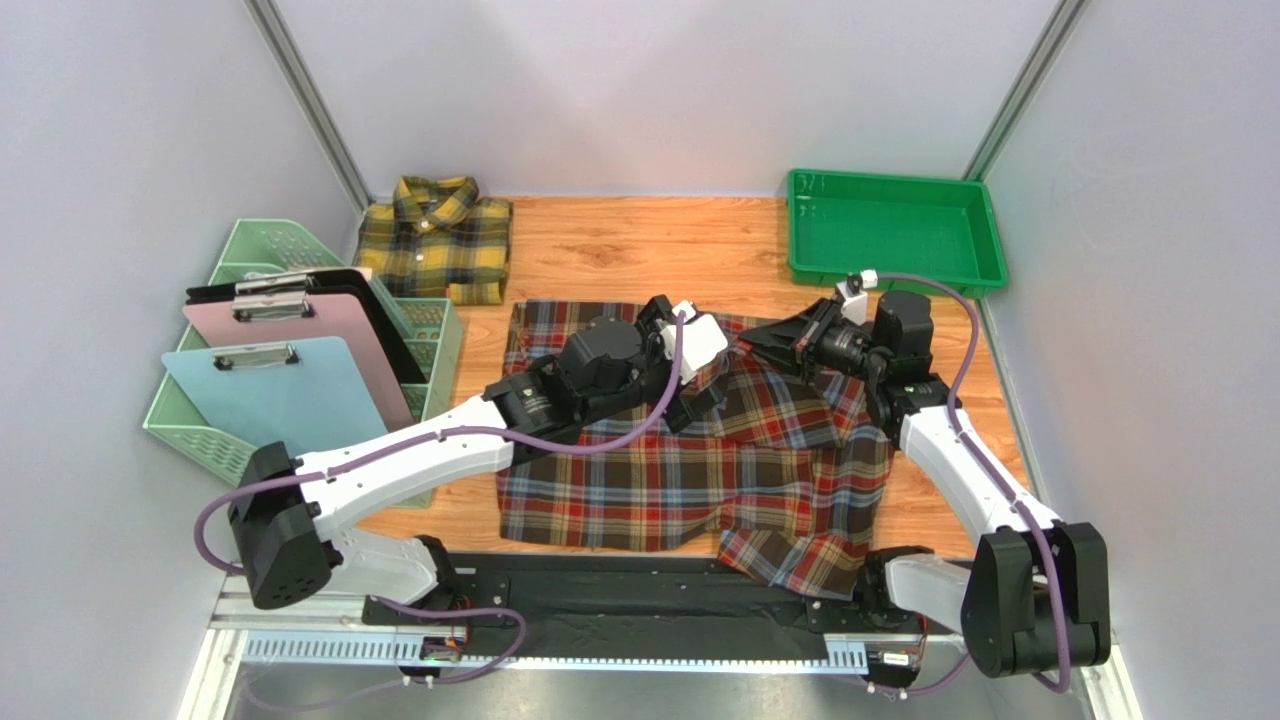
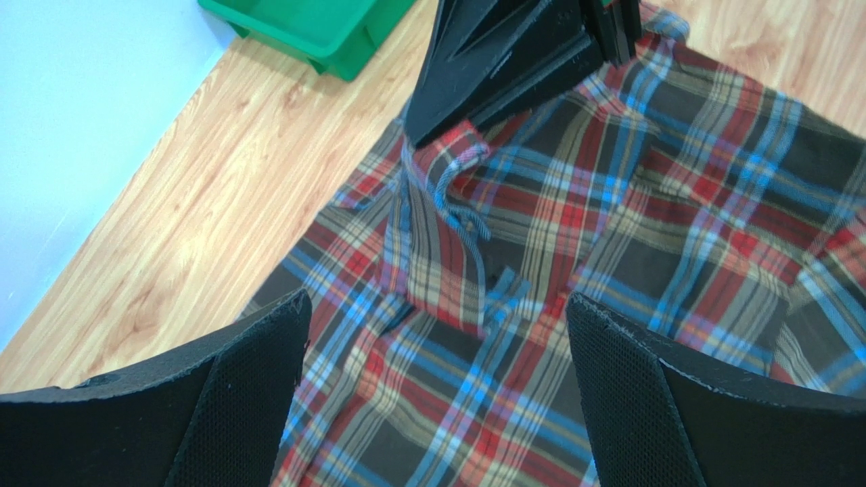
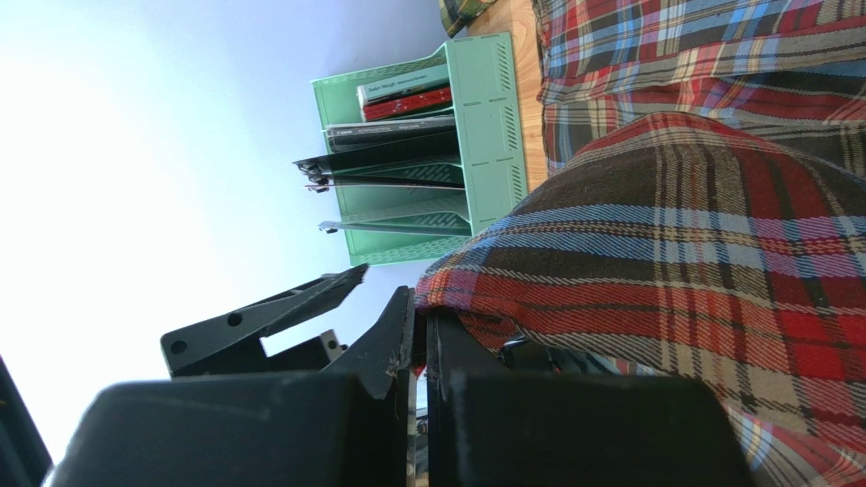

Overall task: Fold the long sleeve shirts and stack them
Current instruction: Fold the shirt

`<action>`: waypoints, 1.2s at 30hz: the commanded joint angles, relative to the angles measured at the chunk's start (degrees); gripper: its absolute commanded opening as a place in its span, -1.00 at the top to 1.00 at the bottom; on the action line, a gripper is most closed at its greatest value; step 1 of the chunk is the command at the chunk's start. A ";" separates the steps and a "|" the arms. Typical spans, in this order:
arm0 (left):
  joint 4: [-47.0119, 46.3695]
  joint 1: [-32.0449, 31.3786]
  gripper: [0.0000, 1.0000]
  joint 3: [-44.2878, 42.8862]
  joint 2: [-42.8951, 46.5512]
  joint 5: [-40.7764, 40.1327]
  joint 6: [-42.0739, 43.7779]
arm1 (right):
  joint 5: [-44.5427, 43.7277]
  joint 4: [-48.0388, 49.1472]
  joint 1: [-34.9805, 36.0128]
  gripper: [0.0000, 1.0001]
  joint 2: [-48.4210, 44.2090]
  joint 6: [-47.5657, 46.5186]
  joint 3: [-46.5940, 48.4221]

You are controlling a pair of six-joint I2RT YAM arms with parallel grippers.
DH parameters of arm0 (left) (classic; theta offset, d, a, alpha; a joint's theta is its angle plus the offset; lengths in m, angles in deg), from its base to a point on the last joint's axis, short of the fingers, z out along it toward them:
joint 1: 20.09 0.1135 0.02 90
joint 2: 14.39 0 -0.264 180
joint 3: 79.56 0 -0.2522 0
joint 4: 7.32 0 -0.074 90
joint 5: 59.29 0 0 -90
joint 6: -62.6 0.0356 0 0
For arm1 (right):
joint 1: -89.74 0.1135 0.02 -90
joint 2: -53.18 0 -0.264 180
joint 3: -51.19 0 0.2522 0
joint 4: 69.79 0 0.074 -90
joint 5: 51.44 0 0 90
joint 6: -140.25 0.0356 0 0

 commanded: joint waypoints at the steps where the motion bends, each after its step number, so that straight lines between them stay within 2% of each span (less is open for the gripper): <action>1: -9.13 -1.96 -0.98 1.27 -3.87 -2.50 -2.13 | 1.46 2.77 0.20 1.00 -2.03 3.66 0.48; 7: -12.55 -2.23 -0.97 1.01 -8.18 -5.93 -0.46 | 2.43 2.42 0.29 1.00 -2.56 3.13 0.83; 10: -13.70 -2.06 -0.78 -0.75 -10.90 -10.76 1.12 | 4.79 0.76 0.73 1.00 -2.74 -0.46 1.71; 13: -12.83 -1.88 -0.45 -2.51 -12.05 -12.44 1.56 | 5.42 -6.45 0.82 1.00 -4.75 -8.45 3.73; 15: -11.52 -1.88 0.01 -3.30 -11.97 -11.04 1.30 | 5.77 -9.52 0.82 1.00 -5.72 -10.57 3.12; 16: -7.50 -1.88 0.31 -3.91 -11.79 -8.25 1.04 | 6.12 -9.88 0.82 1.00 -6.42 -11.45 3.12; 17: -4.94 -1.88 0.97 -4.61 -11.79 -7.26 0.52 | 6.56 -10.58 0.82 1.00 -6.60 -12.68 3.21; 18: -2.13 -1.88 1.00 -5.84 -11.53 -6.38 0.25 | 6.91 -13.46 0.82 1.00 -6.69 -14.43 4.77; 19: 1.81 -1.88 1.00 -6.11 -10.57 -4.72 0.16 | 7.78 -16.01 0.73 0.98 -6.78 -20.54 5.92; 20: 3.25 -1.88 1.00 -6.03 -9.60 -3.49 1.20 | 7.79 -19.34 0.73 0.91 -6.95 -24.25 7.67; 21: 4.48 -1.88 1.00 -5.24 -8.38 -1.91 2.08 | 7.79 -27.38 0.82 0.74 -7.04 -29.25 10.65; 23: 9.13 -1.88 1.00 -4.45 -4.42 5.11 4.89 | 7.01 -36.47 0.47 0.59 -6.78 -45.32 14.18; 24: 11.32 -1.97 1.00 -4.36 -3.28 8.27 5.78 | 5.87 -46.96 -0.06 0.49 -6.34 -50.34 15.67; 25: 16.22 -1.97 1.00 -4.44 -1.70 14.57 6.65 | 6.12 -51.41 -0.67 0.30 -5.91 -54.48 18.30; 26: 18.88 -2.05 1.00 -4.62 -1.25 17.59 8.49 | 8.12 -55.11 -2.85 0.25 -4.68 -63.66 19.28; 28: 25.80 -2.67 1.00 -5.32 -0.54 21.38 9.73 | 14.95 -67.75 -6.46 0.16 -3.10 -74.67 23.39; 29: 27.94 -2.76 1.00 -5.76 -0.63 22.79 11.04 | 16.04 -72.94 -8.91 0.13 -2.13 -87.01 25.34; 30: 29.44 -2.85 1.00 -6.20 -0.54 23.68 11.58 | 16.14 -79.52 -10.42 0.10 -0.90 -89.22 26.57; 32: 33.13 -3.02 1.00 -6.55 -0.10 27.36 13.59 | 19.73 -78.97 -15.15 -0.04 -0.80 -88.97 29.03; 33: 33.84 -3.63 1.00 -6.99 0.42 28.51 14.56 | 19.74 -80.19 -15.96 -0.07 0.24 -92.37 30.00; 36: 37.09 -5.92 1.00 -8.65 1.31 32.20 17.91 | 17.11 -78.18 -16.67 -0.19 2.70 -93.37 31.68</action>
